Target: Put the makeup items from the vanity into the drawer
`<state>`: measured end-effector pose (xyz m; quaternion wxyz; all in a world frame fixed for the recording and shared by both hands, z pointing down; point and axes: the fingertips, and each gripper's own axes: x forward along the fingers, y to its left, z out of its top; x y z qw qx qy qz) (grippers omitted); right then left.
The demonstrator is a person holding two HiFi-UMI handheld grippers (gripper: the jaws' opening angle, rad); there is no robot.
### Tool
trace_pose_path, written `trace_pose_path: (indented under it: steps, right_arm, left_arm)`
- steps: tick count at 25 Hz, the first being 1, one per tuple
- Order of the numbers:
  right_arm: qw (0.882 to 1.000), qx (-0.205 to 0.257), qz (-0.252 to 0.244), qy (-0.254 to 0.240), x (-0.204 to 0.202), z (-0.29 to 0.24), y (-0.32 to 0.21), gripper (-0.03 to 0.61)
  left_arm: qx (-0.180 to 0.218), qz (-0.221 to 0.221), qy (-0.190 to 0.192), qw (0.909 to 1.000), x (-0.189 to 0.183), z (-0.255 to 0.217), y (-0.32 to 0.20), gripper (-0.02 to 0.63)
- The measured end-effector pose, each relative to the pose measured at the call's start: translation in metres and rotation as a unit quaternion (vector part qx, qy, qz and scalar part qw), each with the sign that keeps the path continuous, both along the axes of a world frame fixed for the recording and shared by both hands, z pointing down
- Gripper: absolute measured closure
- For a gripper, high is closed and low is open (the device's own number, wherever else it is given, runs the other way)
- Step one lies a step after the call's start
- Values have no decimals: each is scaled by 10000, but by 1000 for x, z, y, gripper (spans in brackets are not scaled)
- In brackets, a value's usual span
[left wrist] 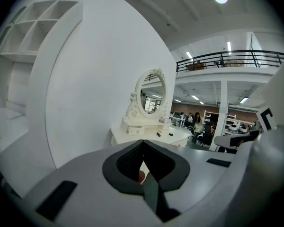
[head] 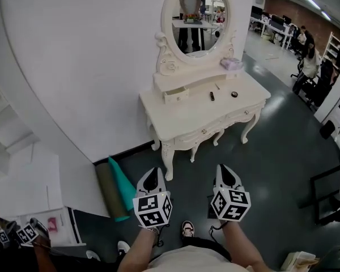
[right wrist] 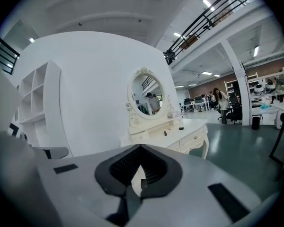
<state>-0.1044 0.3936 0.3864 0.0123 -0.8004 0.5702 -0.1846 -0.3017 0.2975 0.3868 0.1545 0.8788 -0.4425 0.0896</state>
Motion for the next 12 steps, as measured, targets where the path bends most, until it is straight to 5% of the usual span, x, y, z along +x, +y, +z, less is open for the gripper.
trace_pose_path:
  steps: [12]
  right_arm:
    - [9997, -50, 228, -86, 102, 15, -47, 561]
  left_arm:
    - [69, 50, -298, 9995, 78, 7, -60, 609]
